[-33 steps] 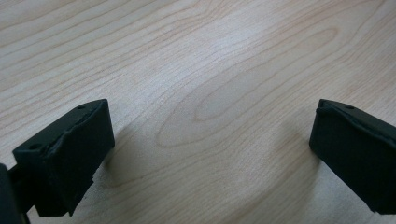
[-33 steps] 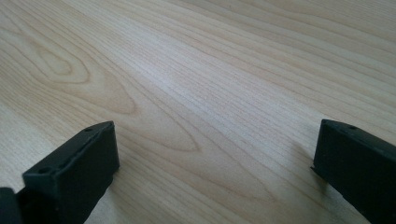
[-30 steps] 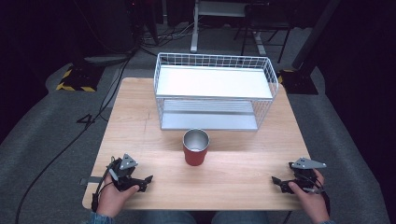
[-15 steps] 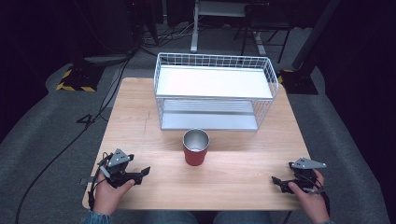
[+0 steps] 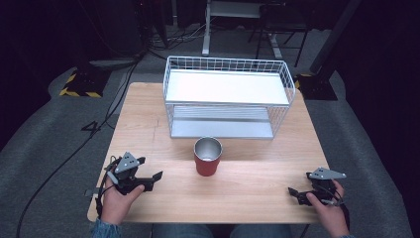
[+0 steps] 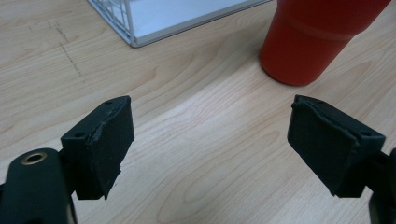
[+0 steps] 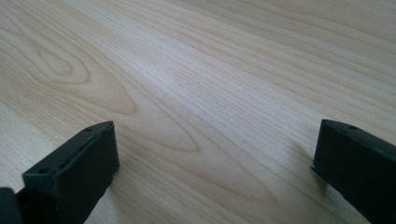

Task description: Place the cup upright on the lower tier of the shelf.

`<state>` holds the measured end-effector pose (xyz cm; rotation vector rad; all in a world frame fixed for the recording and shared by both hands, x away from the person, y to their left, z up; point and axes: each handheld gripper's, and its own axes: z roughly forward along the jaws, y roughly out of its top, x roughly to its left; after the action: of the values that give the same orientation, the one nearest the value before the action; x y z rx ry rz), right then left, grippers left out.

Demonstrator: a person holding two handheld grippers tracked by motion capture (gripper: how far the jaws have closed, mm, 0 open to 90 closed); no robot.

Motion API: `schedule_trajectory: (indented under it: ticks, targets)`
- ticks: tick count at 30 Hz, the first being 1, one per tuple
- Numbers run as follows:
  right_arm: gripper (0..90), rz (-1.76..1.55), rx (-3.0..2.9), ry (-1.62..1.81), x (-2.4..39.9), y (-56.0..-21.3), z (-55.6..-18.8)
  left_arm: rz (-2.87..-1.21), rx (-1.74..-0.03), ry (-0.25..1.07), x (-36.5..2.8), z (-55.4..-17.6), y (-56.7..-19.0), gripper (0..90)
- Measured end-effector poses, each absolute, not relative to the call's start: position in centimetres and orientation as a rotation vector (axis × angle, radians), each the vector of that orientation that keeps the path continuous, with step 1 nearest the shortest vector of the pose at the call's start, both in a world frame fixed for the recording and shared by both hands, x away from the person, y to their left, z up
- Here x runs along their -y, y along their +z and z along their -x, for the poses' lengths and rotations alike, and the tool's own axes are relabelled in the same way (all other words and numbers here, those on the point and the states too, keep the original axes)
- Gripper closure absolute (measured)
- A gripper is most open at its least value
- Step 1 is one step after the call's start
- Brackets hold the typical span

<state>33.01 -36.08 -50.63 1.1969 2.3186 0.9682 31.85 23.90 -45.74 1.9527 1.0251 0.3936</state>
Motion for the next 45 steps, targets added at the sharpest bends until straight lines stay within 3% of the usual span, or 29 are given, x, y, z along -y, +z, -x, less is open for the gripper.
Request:
schedule_trajectory:
  ticks: [32,45]
  targets:
    - [0.1,-1.197,-2.319,0.968,36.1,-50.6,-33.0,-1.898,-0.783,0.373,-15.5,-33.4,-43.7,15.4]
    - [0.1,-1.197,-2.319,0.968,36.1,-50.6,-33.0,-1.832,-0.791,0.351,-13.0,-34.0,-44.6,15.4]
